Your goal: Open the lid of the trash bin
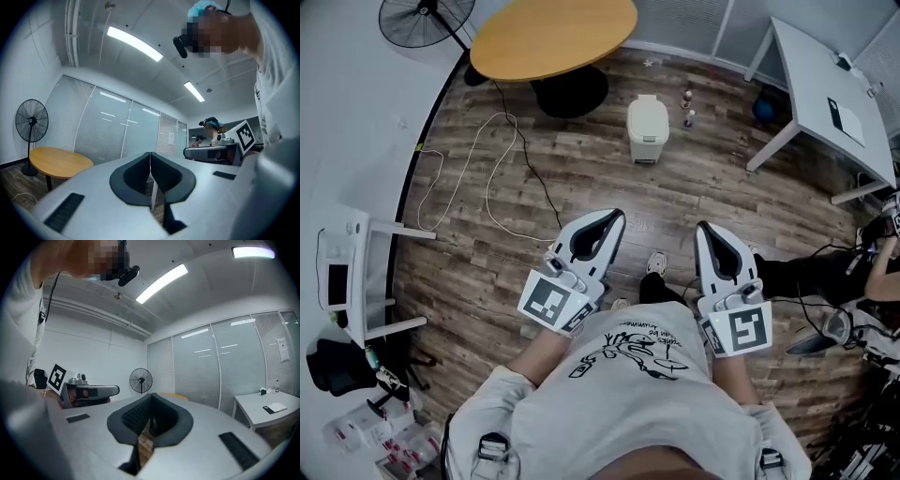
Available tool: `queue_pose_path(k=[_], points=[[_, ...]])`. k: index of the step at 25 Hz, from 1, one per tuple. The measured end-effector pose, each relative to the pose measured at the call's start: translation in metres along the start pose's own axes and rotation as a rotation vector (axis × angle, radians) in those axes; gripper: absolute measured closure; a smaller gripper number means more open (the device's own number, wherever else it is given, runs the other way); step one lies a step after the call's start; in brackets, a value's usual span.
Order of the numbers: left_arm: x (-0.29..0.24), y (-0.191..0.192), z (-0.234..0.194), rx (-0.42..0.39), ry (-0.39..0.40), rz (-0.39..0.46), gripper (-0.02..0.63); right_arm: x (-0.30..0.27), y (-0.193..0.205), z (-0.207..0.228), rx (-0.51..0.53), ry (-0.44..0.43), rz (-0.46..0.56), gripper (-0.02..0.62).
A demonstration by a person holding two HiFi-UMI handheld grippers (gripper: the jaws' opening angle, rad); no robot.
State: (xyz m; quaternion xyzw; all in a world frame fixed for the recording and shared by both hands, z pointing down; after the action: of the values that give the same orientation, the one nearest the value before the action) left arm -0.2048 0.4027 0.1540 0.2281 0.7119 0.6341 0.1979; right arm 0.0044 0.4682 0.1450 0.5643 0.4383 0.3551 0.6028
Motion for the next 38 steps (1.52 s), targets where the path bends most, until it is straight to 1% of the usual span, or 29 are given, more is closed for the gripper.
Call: queue_pose_path(k=[12,21,30,38], points=[[-0.1,-0.006,-0.011,-0.007,0.002,-0.006,0.586,-0.036,-0.002,0.093,-0.015,-0.005,-0.002,0.588],[-0.159,-0.003,-0.021,-0.016,-0.022,-0.009,0.586,-0.063,0.001,0.148,-0.014,-0.041,-0.009,0.589],[-0.188,0.0,-0.029,-0.003,-0.049,-0.021,0.586,-0.083,0.002,0.18,-0.013,-0.07,-0.028,0.589],[-0.203,0.002,-0.047,0.007,-0.055,-0.03,0.586,-0.101,0.002,0.19,-0.017,-0.073,-0.032,0.589]])
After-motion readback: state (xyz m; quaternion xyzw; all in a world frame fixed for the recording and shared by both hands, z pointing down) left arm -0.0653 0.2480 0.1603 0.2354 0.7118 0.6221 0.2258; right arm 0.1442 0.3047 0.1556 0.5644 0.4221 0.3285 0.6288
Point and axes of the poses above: the fingertips, and each gripper's own axes: x backward along the fingers, z to its right, y out of its underside, the point moved 8 cm from there along x, backward along the fingers, and after that the axes turned 4 degrees about -z, right-handed, at the moved point
